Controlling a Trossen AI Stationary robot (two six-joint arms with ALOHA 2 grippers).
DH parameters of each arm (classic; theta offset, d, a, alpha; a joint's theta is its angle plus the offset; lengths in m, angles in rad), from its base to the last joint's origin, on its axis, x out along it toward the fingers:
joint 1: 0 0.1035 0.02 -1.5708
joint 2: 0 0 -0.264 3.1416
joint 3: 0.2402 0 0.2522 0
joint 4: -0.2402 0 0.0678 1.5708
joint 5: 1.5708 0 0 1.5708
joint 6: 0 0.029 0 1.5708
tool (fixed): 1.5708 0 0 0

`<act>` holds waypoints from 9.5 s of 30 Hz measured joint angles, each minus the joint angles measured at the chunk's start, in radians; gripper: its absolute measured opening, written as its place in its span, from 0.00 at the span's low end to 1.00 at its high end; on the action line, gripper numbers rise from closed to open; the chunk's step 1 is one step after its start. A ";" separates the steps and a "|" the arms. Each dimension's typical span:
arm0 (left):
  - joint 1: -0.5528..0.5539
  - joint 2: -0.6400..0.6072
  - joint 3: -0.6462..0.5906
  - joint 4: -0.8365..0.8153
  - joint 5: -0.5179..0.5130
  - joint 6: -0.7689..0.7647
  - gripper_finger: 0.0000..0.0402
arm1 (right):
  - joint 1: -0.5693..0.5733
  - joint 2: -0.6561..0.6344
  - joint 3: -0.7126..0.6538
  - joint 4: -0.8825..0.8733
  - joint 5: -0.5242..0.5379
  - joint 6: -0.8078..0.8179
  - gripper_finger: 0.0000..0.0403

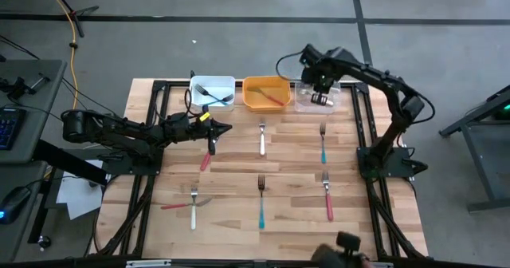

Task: Sort silverware by color (type)
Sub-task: Put the bottom right white fork into the transparent bin, then put the bottom left pink fork into the yellow bin

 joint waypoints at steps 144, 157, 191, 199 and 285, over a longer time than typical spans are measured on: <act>-0.974 0.178 0.534 -1.673 0.051 -1.097 0.28 | 0.470 -0.498 -1.049 1.750 -0.042 0.347 0.00; -0.974 0.178 0.434 -1.555 0.065 -1.089 0.26 | 0.470 -0.498 -1.049 1.752 -0.042 0.347 0.00; -0.633 -0.223 0.142 -0.722 -0.425 -0.504 0.07 | 0.471 -0.498 -1.043 1.758 -0.069 0.377 0.00; -0.354 -0.171 -0.049 -0.030 -0.258 -0.187 0.07 | 0.473 -0.498 -1.009 1.760 -0.120 0.429 0.00; 0.060 0.269 0.147 0.592 0.239 -0.208 0.07 | 0.556 0.017 -0.470 1.744 -0.457 0.577 0.05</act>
